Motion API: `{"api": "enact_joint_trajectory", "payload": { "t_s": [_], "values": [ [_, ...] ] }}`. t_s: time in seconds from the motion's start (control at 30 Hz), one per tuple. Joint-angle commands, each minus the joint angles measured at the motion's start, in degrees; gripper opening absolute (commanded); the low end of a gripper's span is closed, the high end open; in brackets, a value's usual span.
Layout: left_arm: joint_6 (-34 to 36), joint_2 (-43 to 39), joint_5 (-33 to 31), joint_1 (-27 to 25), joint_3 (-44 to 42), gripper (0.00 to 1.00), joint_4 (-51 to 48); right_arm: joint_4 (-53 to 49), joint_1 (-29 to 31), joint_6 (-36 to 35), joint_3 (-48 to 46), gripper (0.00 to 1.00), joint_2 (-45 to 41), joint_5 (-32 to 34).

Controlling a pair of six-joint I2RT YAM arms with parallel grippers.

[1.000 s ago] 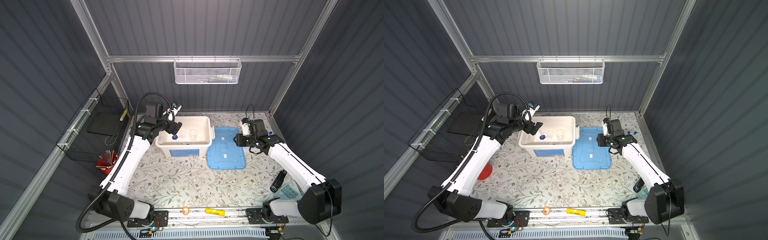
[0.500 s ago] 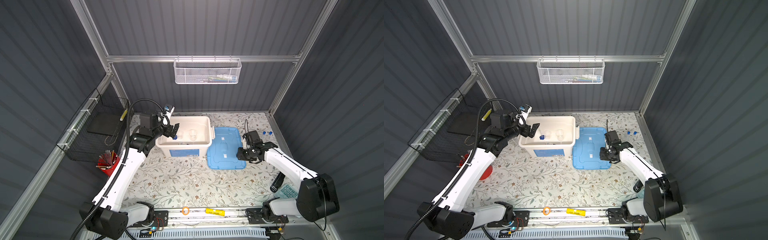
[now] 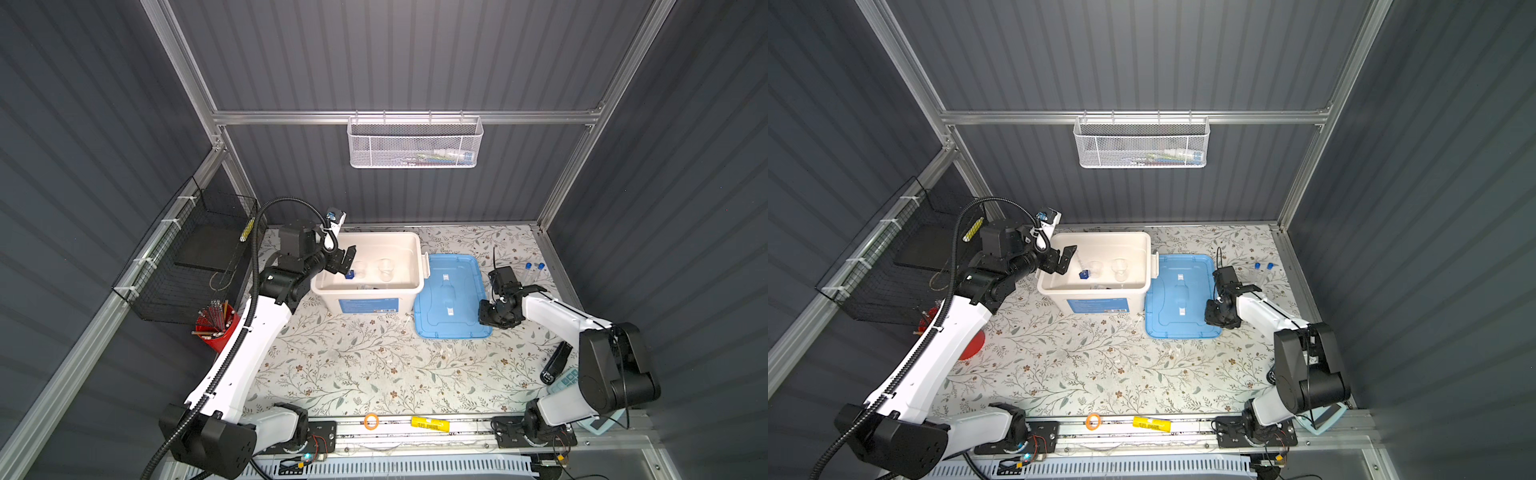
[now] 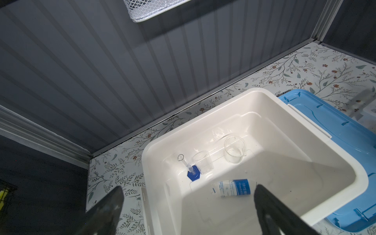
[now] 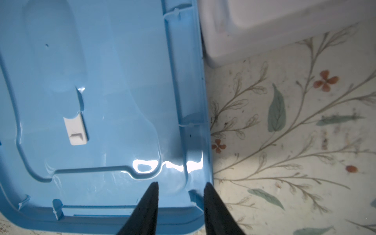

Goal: Organize the chemistry lab equipment
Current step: 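Lower the right gripper to the blue lid's edge farthest from the bin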

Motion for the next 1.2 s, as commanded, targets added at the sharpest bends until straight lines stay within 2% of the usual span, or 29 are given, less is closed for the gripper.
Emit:
{"api": "enact_joint_trajectory", "payload": {
  "t_s": [0.0, 0.43, 1.17],
  "values": [
    [-0.9, 0.3, -0.6, 0.3, 1.5, 1.0, -0.6, -1.0, -0.8, -1.2, 2.1, 0.39, 1.0, 2.0],
    [-0.5, 2.3, -0.5, 0.3, 3.7, 1.0, -1.9, -0.8, -4.5, -5.8, 4.5, 0.37, 3.4, 4.4],
    [-1.1, 3.2, -0.7, 0.3, 8.1, 1.0, -4.4, 1.2, -4.7, -10.8, 7.9, 0.27, 10.4, 3.1]
  ]
}}
